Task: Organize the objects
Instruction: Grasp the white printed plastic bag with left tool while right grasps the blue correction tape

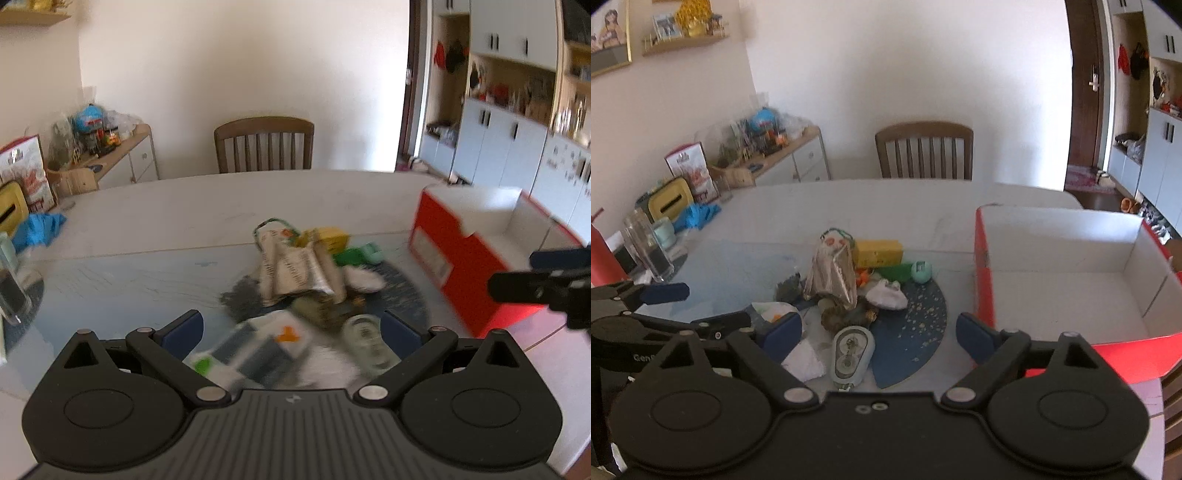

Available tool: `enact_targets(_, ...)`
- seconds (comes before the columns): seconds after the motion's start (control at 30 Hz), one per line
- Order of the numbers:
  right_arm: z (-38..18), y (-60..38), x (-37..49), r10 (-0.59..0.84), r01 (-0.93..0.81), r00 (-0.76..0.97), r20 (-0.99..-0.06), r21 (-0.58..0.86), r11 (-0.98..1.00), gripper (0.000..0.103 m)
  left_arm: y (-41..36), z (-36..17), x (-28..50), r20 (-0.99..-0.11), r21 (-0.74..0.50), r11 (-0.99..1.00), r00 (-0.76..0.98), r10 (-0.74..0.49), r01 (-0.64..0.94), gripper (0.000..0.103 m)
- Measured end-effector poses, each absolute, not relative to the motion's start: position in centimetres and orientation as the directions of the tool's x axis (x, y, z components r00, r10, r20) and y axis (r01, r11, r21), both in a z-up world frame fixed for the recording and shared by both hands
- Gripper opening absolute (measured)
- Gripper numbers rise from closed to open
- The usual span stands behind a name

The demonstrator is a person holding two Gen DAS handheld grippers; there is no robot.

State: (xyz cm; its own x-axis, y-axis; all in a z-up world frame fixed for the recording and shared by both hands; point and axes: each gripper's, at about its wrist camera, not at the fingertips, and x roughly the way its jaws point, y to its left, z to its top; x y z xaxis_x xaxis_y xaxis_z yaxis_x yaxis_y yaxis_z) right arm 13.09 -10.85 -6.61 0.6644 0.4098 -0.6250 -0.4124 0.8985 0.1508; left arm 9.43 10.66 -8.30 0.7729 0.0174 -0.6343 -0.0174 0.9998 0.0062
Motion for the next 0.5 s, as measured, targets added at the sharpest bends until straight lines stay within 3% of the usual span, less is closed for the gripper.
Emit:
enact_targets(0.13,-8.2,-9.1,14.7,0.389,-0.41,0.633,-0.669,0.138,0.902,0.086,12.4,-9.6,10.8,-0.642,0.1,0.995,0.764,0.064,0.001,0.102)
enact_targets(0.5,-13.0,-5.3,18.2,0.339,-0.379,0.533,-0.775,0.139,0.915,0.083,15.1,-14.6,13.8,-0.719,0.079,0.996,0.695,0.03,0.039,0.102)
